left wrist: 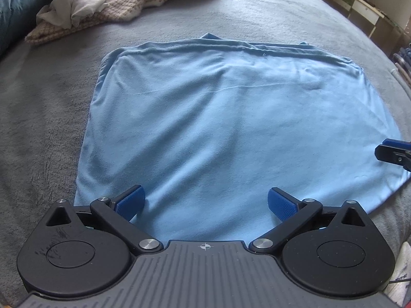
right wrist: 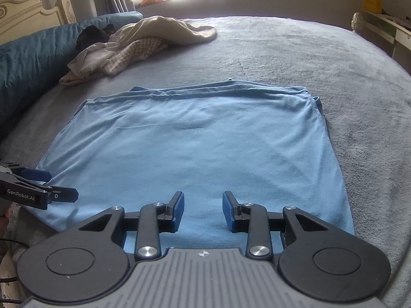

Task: Fold clothes

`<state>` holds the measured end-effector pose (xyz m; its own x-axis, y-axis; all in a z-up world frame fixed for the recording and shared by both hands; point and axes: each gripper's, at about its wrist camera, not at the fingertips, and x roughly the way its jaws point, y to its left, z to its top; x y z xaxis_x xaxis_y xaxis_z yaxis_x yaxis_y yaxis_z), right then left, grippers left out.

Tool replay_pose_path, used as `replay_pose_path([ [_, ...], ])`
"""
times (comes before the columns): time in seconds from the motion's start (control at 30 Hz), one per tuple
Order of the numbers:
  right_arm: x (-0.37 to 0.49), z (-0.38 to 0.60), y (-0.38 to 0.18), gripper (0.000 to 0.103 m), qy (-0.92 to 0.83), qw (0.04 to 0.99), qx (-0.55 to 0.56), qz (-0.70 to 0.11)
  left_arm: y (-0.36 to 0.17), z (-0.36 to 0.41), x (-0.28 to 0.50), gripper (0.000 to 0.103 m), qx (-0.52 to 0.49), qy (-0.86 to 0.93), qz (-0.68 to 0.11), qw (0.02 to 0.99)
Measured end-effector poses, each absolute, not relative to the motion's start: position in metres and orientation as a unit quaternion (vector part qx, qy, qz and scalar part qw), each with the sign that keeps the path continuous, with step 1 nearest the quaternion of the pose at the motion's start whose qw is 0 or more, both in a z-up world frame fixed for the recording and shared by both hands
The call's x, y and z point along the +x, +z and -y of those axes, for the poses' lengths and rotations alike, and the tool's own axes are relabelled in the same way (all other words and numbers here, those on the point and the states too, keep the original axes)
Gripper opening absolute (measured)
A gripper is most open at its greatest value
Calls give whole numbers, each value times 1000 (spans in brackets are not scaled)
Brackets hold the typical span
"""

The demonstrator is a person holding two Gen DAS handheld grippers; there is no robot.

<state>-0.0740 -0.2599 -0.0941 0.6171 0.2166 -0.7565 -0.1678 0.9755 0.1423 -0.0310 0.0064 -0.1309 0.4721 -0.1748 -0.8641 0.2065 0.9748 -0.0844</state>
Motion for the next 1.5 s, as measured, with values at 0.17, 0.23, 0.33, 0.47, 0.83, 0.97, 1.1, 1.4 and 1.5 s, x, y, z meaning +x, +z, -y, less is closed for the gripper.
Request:
replay_pose_path([
  [0.17, -76, 258, -93, 35, 111, 899, 26, -423, -131, -7, -32, 103, 15, -108, -502, 858],
  [0.23, -77, 257, -93, 35, 111, 898, 27, -424, -131, -8, -32, 103, 15, -107, -503, 858],
  [0.33, -77, 257, -94, 35, 111, 897, 29, -427, -131, -9, -32, 103, 14, -105, -504, 857],
  [0.47, -77, 255, -95, 35, 112, 895, 28, -430, -131, -10, -30, 103, 13, -99, -503, 859],
  [0.83, -77, 256, -96, 36, 110, 893, 32, -435, -132, -12, -29, 103, 12, -95, -505, 858],
  [0.97, -77, 255, -96, 36, 110, 893, 30, -435, -132, -12, -28, 103, 12, -95, -506, 857],
  [1.1, -77, 255, -97, 37, 110, 893, 28, -436, -133, -12, -28, 103, 14, -94, -506, 857],
  [1.4, -76, 255, -102, 36, 104, 891, 18, -442, -134, -11, -29, 103, 18, -89, -508, 857],
  [1.5, -76, 255, -104, 36, 100, 890, 14, -445, -135, -11, -29, 103, 19, -87, -509, 856],
])
